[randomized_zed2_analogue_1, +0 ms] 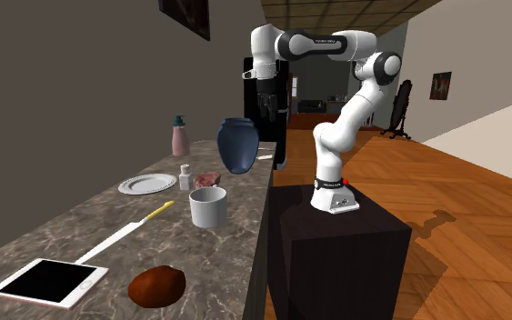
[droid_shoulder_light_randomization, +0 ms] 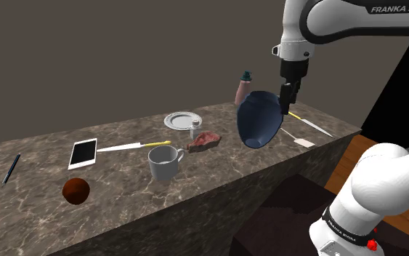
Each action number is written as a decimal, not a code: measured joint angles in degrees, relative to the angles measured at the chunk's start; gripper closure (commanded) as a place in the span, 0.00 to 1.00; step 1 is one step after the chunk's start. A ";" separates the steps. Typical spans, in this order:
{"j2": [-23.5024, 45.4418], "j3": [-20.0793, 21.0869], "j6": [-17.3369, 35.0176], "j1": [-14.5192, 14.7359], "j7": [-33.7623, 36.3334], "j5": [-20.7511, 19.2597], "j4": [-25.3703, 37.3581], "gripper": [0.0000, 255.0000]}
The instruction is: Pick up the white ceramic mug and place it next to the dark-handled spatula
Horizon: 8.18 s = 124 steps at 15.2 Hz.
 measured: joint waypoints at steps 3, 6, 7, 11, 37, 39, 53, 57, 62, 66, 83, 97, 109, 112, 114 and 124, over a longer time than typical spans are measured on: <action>1.16 1.14 1.04 0.46 1.26 0.87 0.02 0.00; 4.17 3.81 3.15 1.48 4.25 2.78 0.70 0.00; 6.19 4.84 4.19 1.77 5.37 3.37 1.65 0.00; 12.30 8.54 8.06 2.89 9.56 5.22 3.71 0.00; 66.31 23.70 15.28 15.11 38.64 -6.39 46.48 0.00; 70.11 23.49 13.98 16.85 39.63 -7.67 51.26 0.00; 71.91 23.11 19.36 17.04 40.59 -8.59 47.50 0.00; 71.91 23.11 19.36 17.04 40.59 -8.59 47.50 1.00; 71.92 23.12 19.36 17.04 40.59 -8.59 47.50 1.00; 71.63 23.19 18.64 17.04 40.51 -8.45 47.96 1.00; 69.56 23.88 6.70 17.71 39.37 -7.28 58.17 1.00; 64.37 23.69 1.41 14.46 35.49 -5.49 58.82 1.00; 46.86 18.62 8.26 1.99 19.33 -0.11 36.80 1.00; 43.86 16.39 9.28 -0.57 14.52 0.36 33.31 1.00; 42.06 15.18 10.00 -1.80 12.02 0.59 31.06 1.00; 37.83 8.01 12.19 -8.31 -1.67 -0.53 26.51 1.00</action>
